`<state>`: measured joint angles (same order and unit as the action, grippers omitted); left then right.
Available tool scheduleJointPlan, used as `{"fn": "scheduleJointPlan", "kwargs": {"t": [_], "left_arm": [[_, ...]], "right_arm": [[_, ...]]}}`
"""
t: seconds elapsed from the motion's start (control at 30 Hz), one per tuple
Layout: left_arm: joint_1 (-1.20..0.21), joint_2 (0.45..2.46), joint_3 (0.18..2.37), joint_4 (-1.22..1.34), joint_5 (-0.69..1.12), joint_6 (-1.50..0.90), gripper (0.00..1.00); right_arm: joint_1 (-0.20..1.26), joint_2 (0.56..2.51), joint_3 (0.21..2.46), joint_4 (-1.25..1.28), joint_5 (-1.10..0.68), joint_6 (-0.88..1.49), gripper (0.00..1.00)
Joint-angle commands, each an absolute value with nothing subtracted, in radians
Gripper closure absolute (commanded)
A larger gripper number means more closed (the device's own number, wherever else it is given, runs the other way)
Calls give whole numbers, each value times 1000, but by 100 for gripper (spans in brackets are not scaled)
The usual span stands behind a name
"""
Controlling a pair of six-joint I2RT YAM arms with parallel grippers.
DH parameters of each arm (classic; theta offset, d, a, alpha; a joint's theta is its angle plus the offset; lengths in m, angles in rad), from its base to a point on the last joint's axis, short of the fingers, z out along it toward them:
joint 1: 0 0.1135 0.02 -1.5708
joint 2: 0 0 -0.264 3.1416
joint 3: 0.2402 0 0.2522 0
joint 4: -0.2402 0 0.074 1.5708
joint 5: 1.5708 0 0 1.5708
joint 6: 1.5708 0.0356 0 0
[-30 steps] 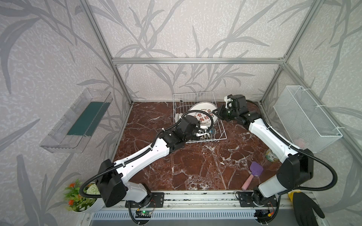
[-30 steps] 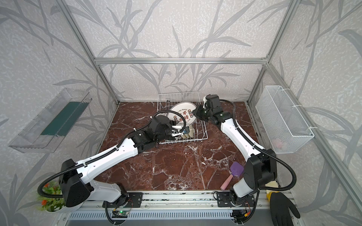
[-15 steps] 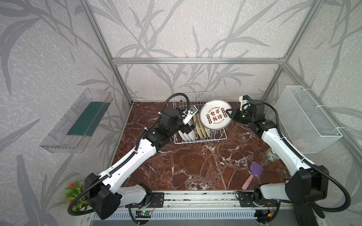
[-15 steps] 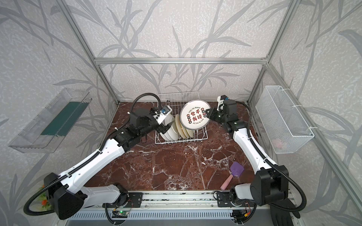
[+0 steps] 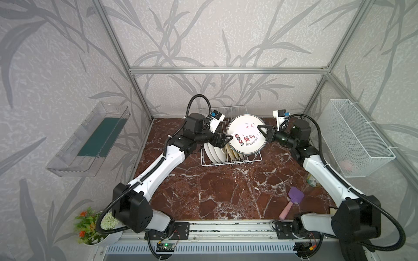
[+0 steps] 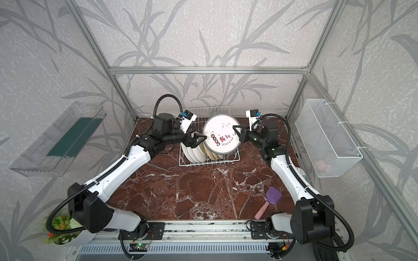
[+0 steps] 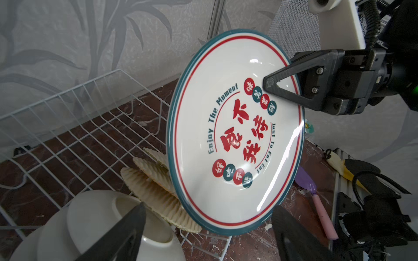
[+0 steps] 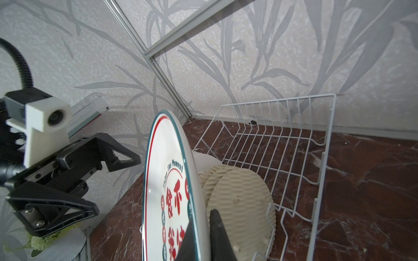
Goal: Unload the plates from the dish rack
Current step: Place a plate at the top-left of the table.
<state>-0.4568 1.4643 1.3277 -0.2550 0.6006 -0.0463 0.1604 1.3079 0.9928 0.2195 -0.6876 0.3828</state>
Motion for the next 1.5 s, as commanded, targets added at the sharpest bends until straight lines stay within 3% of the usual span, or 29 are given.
{"fn": "scheduleJointPlan", "kwargs": {"t": [0.0,0.27,0.43,0.57,0.83,0.93,1.0,1.07,1.2,1.37,1.47], "left_arm": [[-452,1495,1381,-281,731,-100,14],[-451,1543,1406,-311,802,-71,27],[-451,1553,1410,-300,825,-79,44],[-450,1549,1396,-261,824,-95,66],[-451,1535,1377,-223,809,-116,83],[-450,1528,1362,-204,786,-123,85],[-449,1523,1351,-195,767,-124,93],[-450,1522,1349,-193,758,-124,98],[-450,1520,1344,-178,738,-137,100],[-450,1504,1325,-135,720,-175,100],[-450,1489,1309,-113,698,-200,100]], "right_arm": [[159,1282,980,375,-774,347,100],[160,1315,951,504,-831,341,100],[161,1340,964,518,-865,348,100],[161,1345,963,520,-874,350,100],[164,1353,961,518,-879,355,100],[170,1357,962,506,-884,340,100],[170,1350,970,452,-875,303,100],[170,1347,974,429,-874,291,95],[171,1345,972,426,-861,305,70],[172,1353,979,424,-853,329,62],[172,1353,977,415,-832,330,52]]}}
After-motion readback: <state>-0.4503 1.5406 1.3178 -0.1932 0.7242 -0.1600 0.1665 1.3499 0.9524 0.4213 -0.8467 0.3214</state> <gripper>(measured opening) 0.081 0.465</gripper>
